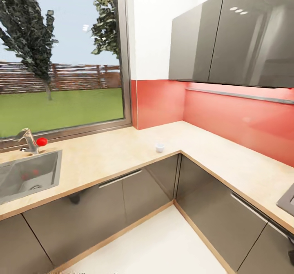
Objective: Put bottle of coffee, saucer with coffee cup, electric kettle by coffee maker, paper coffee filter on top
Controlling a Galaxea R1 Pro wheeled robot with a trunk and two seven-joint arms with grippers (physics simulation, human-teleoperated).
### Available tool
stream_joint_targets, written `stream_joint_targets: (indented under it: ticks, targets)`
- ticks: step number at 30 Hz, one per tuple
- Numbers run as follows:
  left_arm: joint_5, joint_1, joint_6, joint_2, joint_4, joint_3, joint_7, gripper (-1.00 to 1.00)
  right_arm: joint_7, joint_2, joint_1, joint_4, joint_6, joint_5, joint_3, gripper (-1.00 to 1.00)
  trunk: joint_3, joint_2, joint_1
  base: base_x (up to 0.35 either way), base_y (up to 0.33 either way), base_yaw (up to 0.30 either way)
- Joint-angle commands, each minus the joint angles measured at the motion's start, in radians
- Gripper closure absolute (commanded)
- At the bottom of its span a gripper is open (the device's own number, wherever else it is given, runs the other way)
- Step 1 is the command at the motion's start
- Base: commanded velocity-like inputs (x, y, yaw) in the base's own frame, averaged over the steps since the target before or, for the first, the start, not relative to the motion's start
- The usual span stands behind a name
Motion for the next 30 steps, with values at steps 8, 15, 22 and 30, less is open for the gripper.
stream_joint_targets:
  ticks: [8, 15, 22, 30]
  targets:
    - [-0.011, 0.0, -0.002, -0.004, -0.001, 0.005, 0.001, -1.0, 0.0, 0.0, -0.001, 0.001, -0.004, 0.003, -0.007, -1.0, -0.002, -0.002, 0.0, 0.0, -0.149, 0.28]
    - [-0.011, 0.0, -0.002, -0.003, -0.001, 0.01, 0.001, -1.0, -0.002, -0.001, -0.001, 0.001, -0.003, 0.001, -0.008, -1.0, -0.002, -0.002, 0.0, 0.0, -0.236, 0.28]
    - [-0.011, 0.0, -0.002, -0.005, -0.001, 0.012, 0.001, -1.0, -0.002, -0.001, -0.001, 0.001, -0.003, 0.003, -0.007, -1.0, -0.002, -0.002, 0.0, 0.0, -0.025, 0.281]
    - [-0.011, 0.0, -0.002, -0.005, -0.001, 0.012, 0.001, -1.0, -0.002, -0.001, -0.001, 0.001, -0.003, 0.003, -0.007, -1.0, -0.002, -0.002, 0.0, 0.0, -0.001, 0.278]
